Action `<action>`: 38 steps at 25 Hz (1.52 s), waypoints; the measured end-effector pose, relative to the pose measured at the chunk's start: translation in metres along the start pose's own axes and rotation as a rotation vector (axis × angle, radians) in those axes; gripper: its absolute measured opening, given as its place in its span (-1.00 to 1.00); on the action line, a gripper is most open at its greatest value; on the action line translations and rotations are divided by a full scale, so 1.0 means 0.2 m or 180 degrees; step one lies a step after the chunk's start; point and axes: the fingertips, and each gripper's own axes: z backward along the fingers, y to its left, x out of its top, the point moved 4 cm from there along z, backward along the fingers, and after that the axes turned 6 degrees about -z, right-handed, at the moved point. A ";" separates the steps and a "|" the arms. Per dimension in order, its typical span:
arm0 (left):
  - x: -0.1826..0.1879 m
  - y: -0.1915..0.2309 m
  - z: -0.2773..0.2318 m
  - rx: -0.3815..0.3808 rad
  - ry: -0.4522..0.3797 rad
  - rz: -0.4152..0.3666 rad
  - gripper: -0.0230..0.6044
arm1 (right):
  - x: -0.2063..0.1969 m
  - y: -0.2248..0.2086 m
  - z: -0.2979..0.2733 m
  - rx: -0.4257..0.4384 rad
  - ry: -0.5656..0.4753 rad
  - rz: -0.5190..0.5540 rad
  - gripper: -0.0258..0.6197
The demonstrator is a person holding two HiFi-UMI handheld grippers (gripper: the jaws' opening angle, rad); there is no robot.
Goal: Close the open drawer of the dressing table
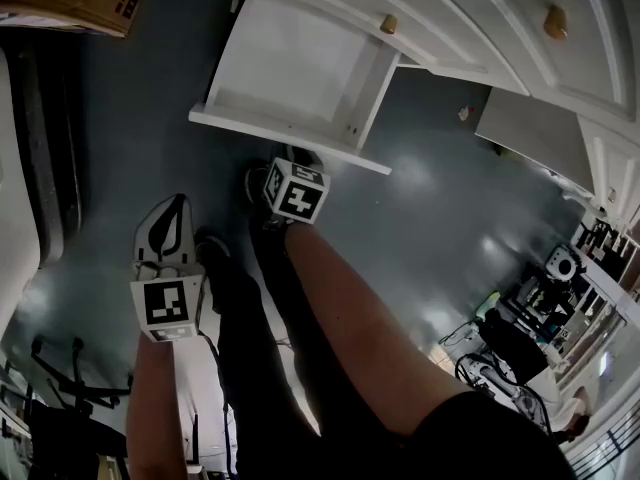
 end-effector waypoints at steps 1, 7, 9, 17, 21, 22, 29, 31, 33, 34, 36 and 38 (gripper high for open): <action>0.01 0.00 -0.01 0.0002 -0.0002 -0.0017 -0.90 | 0.04 -0.01 -0.02 0.0001 -0.0029 0.0007 -0.57; 0.08 0.02 -0.09 0.0013 -0.0050 0.0029 -0.90 | 0.26 -0.03 -0.10 0.0037 -0.0109 0.0060 -0.56; 0.11 0.02 -0.13 -0.0038 -0.0070 -0.0028 -0.90 | 0.31 -0.03 -0.13 0.0069 -0.0137 0.0078 -0.56; 0.21 0.04 -0.29 -0.0020 -0.0151 -0.0004 -0.90 | 0.54 -0.05 -0.23 0.0117 -0.0325 0.0160 -0.56; 0.23 0.07 -0.37 -0.0010 -0.0140 -0.0017 -0.90 | 0.64 -0.06 -0.27 0.0115 -0.0399 0.0181 -0.56; 0.23 0.08 -0.39 0.0000 -0.0135 -0.0021 -0.90 | 0.65 -0.05 -0.28 0.0121 -0.0400 0.0189 -0.56; 0.30 0.06 -0.47 -0.0108 -0.0204 -0.0154 -0.90 | 0.77 -0.07 -0.34 0.0139 -0.0440 0.0267 -0.56; 0.31 0.07 -0.48 -0.0104 -0.0232 -0.0123 -0.90 | 0.80 -0.07 -0.36 0.0134 -0.0465 0.0303 -0.55; 0.31 0.09 -0.49 -0.0075 -0.0241 -0.0071 -0.90 | 0.82 -0.07 -0.37 0.0133 -0.0472 0.0364 -0.55; 0.30 0.10 -0.50 -0.0053 -0.0237 -0.0038 -0.90 | 0.84 -0.07 -0.38 0.0134 -0.0469 0.0392 -0.55; 0.30 0.12 -0.51 -0.0023 -0.0214 0.0021 -0.90 | 0.87 -0.07 -0.39 0.0128 -0.0471 0.0418 -0.55; 0.30 0.13 -0.52 -0.0024 -0.0213 0.0030 -0.90 | 0.91 -0.08 -0.41 0.0105 -0.0492 0.0419 -0.55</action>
